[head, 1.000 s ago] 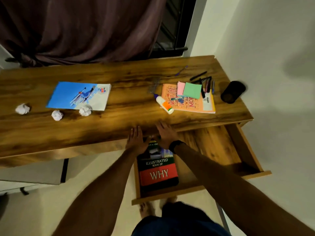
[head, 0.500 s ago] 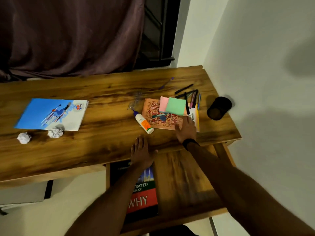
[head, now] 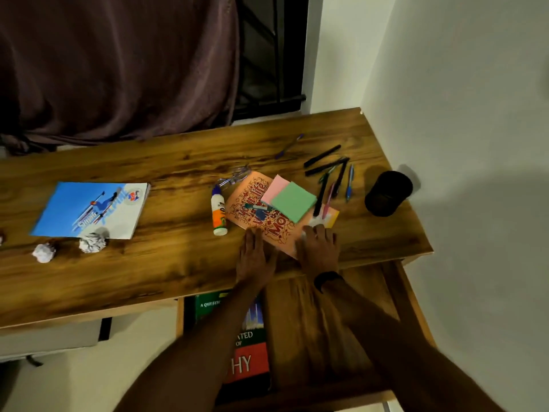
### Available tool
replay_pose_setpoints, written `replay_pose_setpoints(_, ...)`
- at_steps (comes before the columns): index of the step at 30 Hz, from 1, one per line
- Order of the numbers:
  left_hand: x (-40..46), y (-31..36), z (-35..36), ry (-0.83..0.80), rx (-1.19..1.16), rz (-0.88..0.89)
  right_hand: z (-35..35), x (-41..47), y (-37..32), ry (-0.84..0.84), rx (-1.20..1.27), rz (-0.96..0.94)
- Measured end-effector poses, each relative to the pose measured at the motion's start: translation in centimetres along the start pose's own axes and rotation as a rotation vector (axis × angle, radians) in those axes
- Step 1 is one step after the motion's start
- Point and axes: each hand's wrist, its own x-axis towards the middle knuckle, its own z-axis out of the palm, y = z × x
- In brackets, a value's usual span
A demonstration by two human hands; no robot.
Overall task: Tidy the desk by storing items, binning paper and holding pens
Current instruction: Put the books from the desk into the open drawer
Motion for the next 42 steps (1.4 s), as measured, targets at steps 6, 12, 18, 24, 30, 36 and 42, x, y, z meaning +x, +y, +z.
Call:
replay_pose_setpoints(6,1.6,0.0,0.5,-0.089,0.158,-0.022,0.6,4.3,-3.3,-0.232,-0.09,-0.476)
replay_pose_setpoints(12,1.1,-1.3,0.0,-0.055,0.208,0.007,0.5,8.0,-1.9,-0.327,-0.209,-0.404)
replay_pose_setpoints(18,0.8,-2.0,-0.1,-0.038,0.252,0.04,0.1,8.5,0.0,-0.311,-0.199,-0.31)
replay_pose_setpoints(24,-0.1,-4.1,-0.8,-0.026,0.271,0.051,-0.3,9.4,1.3,-0.296,-0.212,-0.24)
replay_pose_setpoints(30,-2.1,-7.9,-2.0,0.015,0.254,0.076,-0.9,8.7,-1.8,-0.194,-0.071,-0.163)
replay_pose_setpoints(36,-3.1,-10.9,-3.8,0.005,0.248,0.073,1.6,5.3,-9.3,-0.305,-0.012,-0.692)
replay_pose_setpoints(42,-4.7,-12.6,-5.1,0.006,0.247,0.063,4.0,4.6,-12.0,-0.429,-0.199,-0.678)
